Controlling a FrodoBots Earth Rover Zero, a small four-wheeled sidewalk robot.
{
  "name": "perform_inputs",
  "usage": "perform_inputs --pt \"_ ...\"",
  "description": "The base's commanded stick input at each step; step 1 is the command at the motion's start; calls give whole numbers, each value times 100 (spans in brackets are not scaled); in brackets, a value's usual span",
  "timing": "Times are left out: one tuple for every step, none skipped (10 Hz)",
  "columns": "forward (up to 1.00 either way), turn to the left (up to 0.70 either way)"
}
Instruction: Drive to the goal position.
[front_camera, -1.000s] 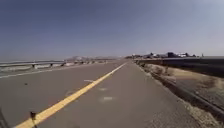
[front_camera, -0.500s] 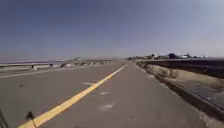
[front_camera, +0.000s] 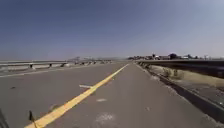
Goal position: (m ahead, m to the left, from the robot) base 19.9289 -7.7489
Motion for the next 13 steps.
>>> perform_inputs --pt "50 0" --pt "50 0" --pt "50 0" --pt "50 0" --pt "50 0" --pt "50 0" --pt "50 0" --pt "50 0" --pt "50 0" --pt "50 0" --pt "50 0" --pt "50 0" --pt "50 0"
